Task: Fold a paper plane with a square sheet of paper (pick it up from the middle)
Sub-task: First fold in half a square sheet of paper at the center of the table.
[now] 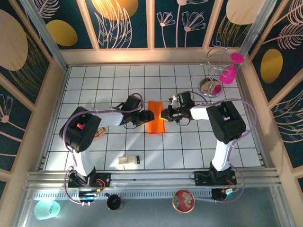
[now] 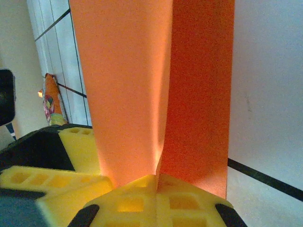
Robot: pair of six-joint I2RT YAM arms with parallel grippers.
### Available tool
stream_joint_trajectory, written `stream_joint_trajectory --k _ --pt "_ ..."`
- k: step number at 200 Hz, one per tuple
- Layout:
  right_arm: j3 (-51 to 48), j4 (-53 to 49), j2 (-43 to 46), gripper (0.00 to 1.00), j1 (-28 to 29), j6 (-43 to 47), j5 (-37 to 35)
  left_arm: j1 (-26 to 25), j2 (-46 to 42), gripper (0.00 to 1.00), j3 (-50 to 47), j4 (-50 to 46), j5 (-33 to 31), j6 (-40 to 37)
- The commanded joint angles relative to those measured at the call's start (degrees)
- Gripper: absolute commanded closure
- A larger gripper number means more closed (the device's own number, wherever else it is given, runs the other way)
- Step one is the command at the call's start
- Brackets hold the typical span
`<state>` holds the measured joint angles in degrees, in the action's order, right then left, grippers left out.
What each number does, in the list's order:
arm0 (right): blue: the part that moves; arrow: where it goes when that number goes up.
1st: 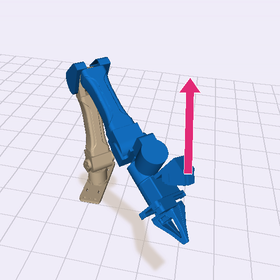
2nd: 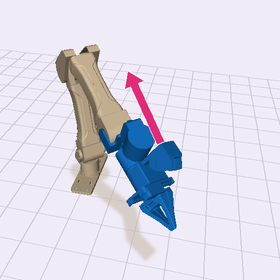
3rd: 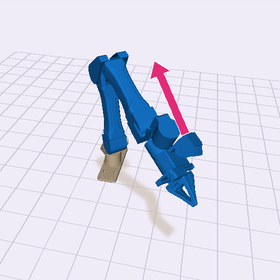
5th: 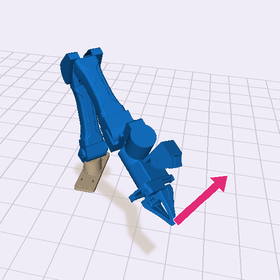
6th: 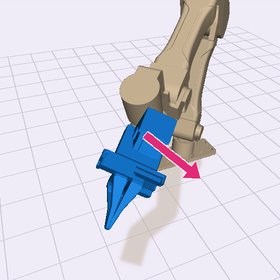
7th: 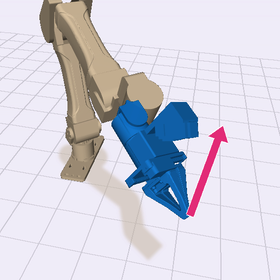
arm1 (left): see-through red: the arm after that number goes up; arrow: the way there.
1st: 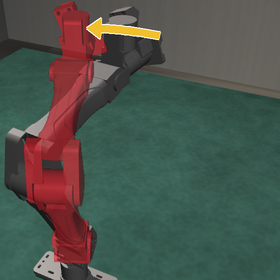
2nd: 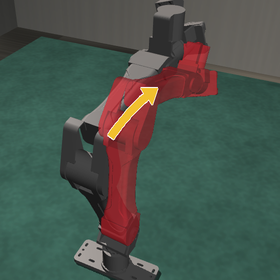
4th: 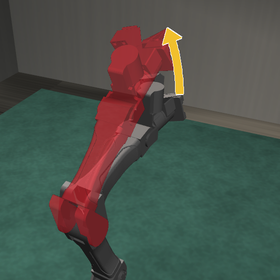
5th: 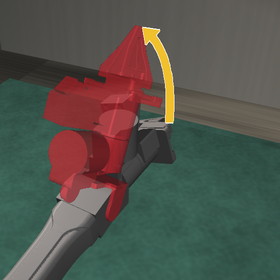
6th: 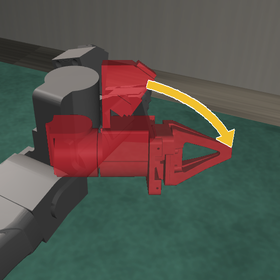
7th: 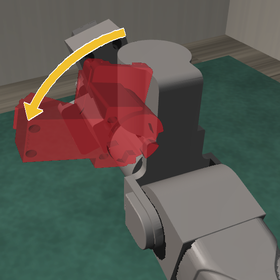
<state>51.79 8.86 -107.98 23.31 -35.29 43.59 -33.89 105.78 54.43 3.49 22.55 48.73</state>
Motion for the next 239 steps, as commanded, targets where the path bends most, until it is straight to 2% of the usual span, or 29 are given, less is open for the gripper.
stream_joint_trajectory --k 1,33,65,102,153,192,239 --pt "0.97 0.73 -0.63 1.0 -0.55 1.27 0.8 -0.37 1.5 0.48 2.52 -3.51 -1.51 1.06" --pt "0.68 0.76 -0.35 1.0 -0.54 1.29 0.63 -0.34 3.15 0.53 2.84 -5.43 -2.87 1.14" --pt "1.38 -2.33 1.37 0.88 -1.01 1.93 -1.87 -0.46 4.88 0.57 3.4 -8.68 -5.37 0.93" --pt "0.13 -4.69 7.79 0.77 -3.8 2.58 -6.76 -0.48 7.3 0.62 3.52 -11.24 -7.93 1.23" --pt "-0.28 -6.44 11.63 0.77 -4.59 4.43 -11.98 -1.0 10.68 0.62 3.27 -12.35 -9.07 2.96" --pt "0.86 -7.08 10.18 0.77 -4.54 6.9 -11.54 -1.72 13.52 0.61 5.05 -14.46 -9.52 2.8" --pt "2.03 -8.49 8.58 0.78 -4.51 9.31 -11.08 -2.74 17.72 0.61 8.23 -19.9 -11.42 -1.89"
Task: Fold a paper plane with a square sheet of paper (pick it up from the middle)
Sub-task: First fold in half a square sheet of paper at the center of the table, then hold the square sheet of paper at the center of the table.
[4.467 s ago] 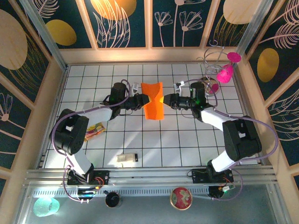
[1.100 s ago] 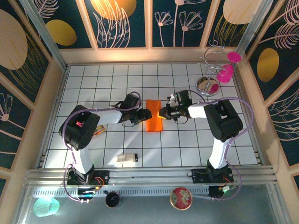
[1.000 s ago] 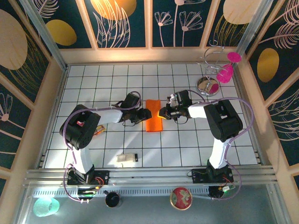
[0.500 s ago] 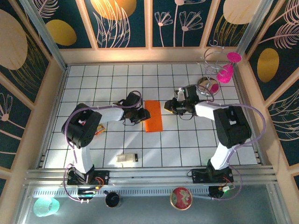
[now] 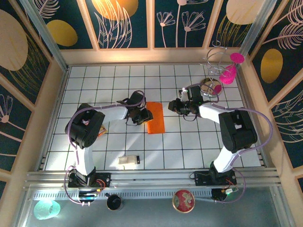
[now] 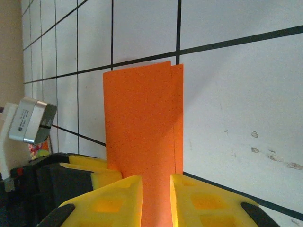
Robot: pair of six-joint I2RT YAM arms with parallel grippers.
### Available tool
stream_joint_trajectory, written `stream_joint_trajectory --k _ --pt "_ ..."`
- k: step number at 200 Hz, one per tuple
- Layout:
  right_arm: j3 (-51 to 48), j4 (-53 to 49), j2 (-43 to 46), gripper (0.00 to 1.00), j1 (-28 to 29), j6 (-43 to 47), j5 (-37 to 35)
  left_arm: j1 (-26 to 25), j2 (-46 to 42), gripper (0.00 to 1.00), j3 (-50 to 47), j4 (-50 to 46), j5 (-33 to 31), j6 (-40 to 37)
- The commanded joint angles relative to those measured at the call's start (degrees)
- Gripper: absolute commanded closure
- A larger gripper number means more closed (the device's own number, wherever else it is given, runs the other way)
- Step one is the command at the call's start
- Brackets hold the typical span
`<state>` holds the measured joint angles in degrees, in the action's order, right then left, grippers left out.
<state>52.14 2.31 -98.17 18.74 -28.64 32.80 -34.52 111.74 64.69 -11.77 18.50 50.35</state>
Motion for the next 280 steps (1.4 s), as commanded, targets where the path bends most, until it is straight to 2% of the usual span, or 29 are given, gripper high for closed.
stream_joint_trajectory --k 1,44,204,280 --pt "1.71 -1.9 -1.32 0.77 0.11 2.69 -0.28 -2.16 11.83 0.61 -1.93 -4.79 -7.44 -3.59" --pt "1.65 -1.86 -2.29 0.79 0.2 2.7 -0.45 -2.57 15.02 0.61 0.78 -7.91 -10.24 -3.9" --pt "2.0 -0.23 -4.4 0.79 1.95 3.15 2.43 -2.87 18.7 0.58 2.83 -7.6 -8.89 -6.21" --pt "2.77 0.64 -6.51 0.83 3.56 3.33 5.32 -2.98 20.26 0.58 3.6 -7.83 -8.04 -6.88"
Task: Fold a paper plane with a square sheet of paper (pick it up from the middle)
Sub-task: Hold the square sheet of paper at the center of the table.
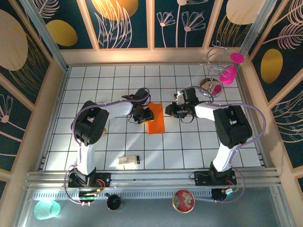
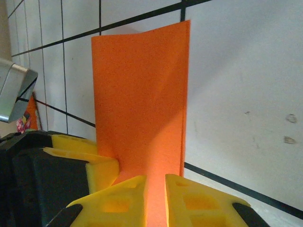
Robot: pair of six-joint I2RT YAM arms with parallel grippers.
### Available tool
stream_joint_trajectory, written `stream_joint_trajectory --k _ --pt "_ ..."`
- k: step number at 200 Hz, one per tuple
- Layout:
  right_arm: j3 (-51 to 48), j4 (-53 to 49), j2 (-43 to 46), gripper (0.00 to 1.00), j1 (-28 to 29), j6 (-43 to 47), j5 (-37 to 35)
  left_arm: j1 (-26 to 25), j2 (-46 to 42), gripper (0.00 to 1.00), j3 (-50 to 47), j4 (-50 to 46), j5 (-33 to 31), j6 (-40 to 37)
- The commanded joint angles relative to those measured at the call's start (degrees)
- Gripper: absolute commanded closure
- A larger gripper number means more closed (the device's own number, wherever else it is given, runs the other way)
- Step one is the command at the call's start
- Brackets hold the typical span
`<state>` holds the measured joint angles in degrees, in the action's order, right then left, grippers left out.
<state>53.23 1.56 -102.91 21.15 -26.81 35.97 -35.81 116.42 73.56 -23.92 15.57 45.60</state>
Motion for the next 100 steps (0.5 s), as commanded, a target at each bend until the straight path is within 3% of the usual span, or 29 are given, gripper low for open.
stream_joint_trajectory --k 1,100 --pt "1.78 1.36 -1.77 0.83 1.25 1.49 2.21 -1.7 15.59 0.58 -5.27 4.32 -5.11 -2.16" --pt "4.85 0.07 -6.65 0.85 4.27 1.27 3.58 -1.8 16.64 0.57 -5.0 4.27 -4.77 -1.6"
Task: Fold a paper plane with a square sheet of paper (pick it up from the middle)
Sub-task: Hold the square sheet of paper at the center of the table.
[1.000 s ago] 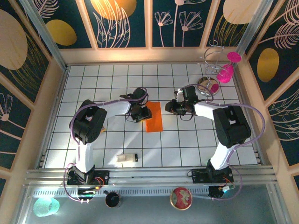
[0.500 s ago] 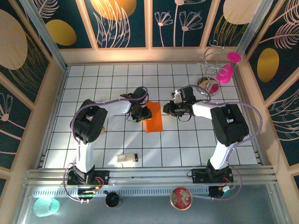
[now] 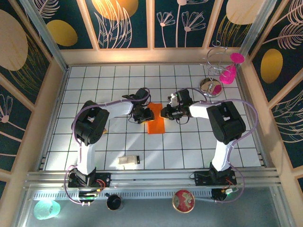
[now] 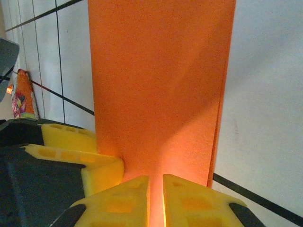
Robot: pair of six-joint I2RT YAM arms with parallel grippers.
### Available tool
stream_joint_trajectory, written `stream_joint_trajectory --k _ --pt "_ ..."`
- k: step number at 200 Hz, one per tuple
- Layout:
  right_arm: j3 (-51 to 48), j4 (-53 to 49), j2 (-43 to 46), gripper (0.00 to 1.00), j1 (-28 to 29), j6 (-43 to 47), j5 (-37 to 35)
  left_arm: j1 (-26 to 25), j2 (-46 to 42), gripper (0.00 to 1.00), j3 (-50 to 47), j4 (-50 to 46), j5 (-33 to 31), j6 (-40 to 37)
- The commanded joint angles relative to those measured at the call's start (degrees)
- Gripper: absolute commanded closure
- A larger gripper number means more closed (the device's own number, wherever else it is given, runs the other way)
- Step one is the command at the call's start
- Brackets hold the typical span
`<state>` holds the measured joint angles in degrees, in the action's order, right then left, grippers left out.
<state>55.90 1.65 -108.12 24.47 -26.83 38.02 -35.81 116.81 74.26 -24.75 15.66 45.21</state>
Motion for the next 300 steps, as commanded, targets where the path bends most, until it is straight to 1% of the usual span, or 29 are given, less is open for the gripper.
stream_joint_trajectory --k 1,108,181,215,240,272,300 --pt "2.23 -0.04 -1.46 0.85 0.94 1.32 1.53 -1.8 16.25 0.57 -5.7 5.13 -4.81 -1.15" --pt "2.34 -1.25 -2.04 0.87 1.41 1.3 0.06 -1.79 16.71 0.57 -6.58 6.21 -4.41 1.63" --pt "2.25 -1.74 -2.89 0.88 1.37 1.51 -0.23 -1.74 17.1 0.56 -6.67 6.56 -3.97 1.94" --pt "2.22 -3.22 -3.9 0.88 1.37 1.82 -1.65 -1.8 17.04 0.56 -6.69 6.56 -3.98 1.9" --pt "2.0 -5.42 -5.47 0.93 1.29 2.4 -3.48 -1.8 16.93 0.57 -6.59 6.65 -3.83 1.76" --pt "1.37 -8.82 -8.32 0.96 0.85 2.77 -5.55 -1.8 15.67 0.57 -6.16 6.48 -4.31 1.12" --pt "0.76 -12.26 -10.02 0.99 0.58 3.4 -8.16 -1.77 12.3 0.57 -3.26 5.27 -5.48 0.15"
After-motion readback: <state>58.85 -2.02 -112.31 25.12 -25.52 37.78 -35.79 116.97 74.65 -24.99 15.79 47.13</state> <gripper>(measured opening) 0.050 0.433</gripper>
